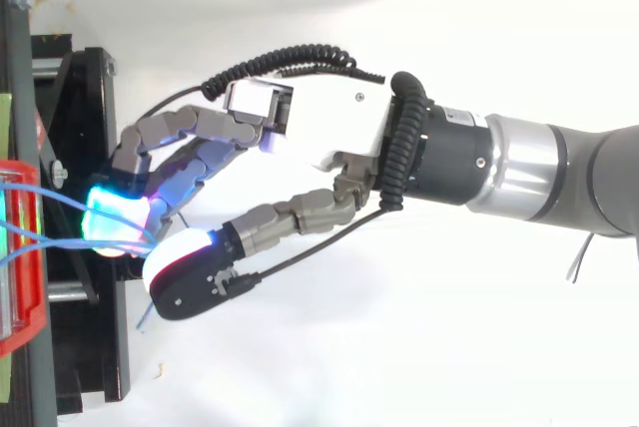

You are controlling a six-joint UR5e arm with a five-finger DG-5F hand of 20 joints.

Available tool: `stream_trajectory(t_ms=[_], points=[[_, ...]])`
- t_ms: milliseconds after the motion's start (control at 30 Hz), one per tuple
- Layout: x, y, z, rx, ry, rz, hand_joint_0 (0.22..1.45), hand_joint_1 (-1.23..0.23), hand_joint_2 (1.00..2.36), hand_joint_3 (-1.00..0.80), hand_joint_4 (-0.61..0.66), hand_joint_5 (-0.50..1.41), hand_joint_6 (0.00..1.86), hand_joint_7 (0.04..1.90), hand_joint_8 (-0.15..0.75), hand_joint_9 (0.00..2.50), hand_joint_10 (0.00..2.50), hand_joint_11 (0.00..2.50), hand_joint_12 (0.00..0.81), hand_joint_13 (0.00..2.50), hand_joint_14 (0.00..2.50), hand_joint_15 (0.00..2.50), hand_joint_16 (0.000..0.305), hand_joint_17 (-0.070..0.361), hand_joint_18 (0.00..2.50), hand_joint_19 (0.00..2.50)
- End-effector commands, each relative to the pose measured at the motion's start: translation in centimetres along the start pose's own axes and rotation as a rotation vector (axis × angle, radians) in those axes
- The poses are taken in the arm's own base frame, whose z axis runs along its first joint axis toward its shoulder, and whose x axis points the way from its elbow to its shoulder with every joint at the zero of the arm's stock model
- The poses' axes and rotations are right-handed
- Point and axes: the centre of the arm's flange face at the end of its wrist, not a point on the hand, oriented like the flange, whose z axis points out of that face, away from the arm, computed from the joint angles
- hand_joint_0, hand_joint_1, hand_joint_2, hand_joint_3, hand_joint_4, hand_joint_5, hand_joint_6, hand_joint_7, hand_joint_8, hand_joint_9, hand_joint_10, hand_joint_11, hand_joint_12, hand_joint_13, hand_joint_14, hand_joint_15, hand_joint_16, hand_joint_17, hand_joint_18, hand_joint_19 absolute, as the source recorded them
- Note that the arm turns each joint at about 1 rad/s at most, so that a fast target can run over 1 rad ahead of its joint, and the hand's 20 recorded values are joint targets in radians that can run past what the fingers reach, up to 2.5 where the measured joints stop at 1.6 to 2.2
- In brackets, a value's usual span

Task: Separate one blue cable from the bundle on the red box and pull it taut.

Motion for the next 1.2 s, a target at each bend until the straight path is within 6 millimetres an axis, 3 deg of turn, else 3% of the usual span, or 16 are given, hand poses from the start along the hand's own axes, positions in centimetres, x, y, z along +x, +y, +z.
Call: stream_trajectory(t_ms=[0,100,400,700,833,1000,1167], points=[[0.3,0.9,0.0,-0.004,0.005,0.000,0.58,-0.75,1.01,-0.40,0.19,-0.08,0.73,0.86,0.259,0.87,0.02,0.37,0.385,0.70,0.02,0.37,0.049,0.109,0.54,0.43],[0.5,1.0,0.0,-0.005,0.008,0.003,0.56,-0.74,1.00,-0.49,0.20,-0.08,0.75,0.84,0.264,0.89,0.02,0.37,0.388,0.73,0.02,0.38,0.049,0.111,0.57,0.44],[0.6,1.8,-0.1,-0.010,0.008,0.005,0.56,-0.75,1.00,-0.50,0.18,-0.07,0.79,0.82,0.258,0.94,0.02,0.39,0.390,0.76,0.02,0.38,0.049,0.110,0.61,0.44],[1.0,2.1,-0.3,0.008,0.028,0.002,0.61,-0.79,1.01,-0.34,0.07,-0.09,0.86,0.81,0.260,0.92,0.02,0.44,0.389,0.78,0.02,0.41,0.048,0.109,0.65,0.46],[1.0,2.1,-0.3,0.012,0.033,0.000,0.62,-0.82,1.01,-0.32,0.06,-0.10,0.90,0.72,0.259,0.92,0.02,0.45,0.389,0.79,0.02,0.42,0.049,0.110,0.68,0.46],[1.0,2.6,-0.4,0.012,0.041,0.000,0.62,-0.84,1.00,-0.50,0.08,-0.09,0.90,0.70,0.253,0.99,0.02,0.48,0.390,0.82,0.02,0.42,0.048,0.108,0.71,0.48],[0.9,3.3,-0.5,0.019,0.044,-0.007,0.56,-0.77,1.00,-0.50,0.13,-0.08,0.88,0.69,0.259,1.01,0.02,0.47,0.396,0.84,0.02,0.43,0.049,0.111,0.72,0.48]])
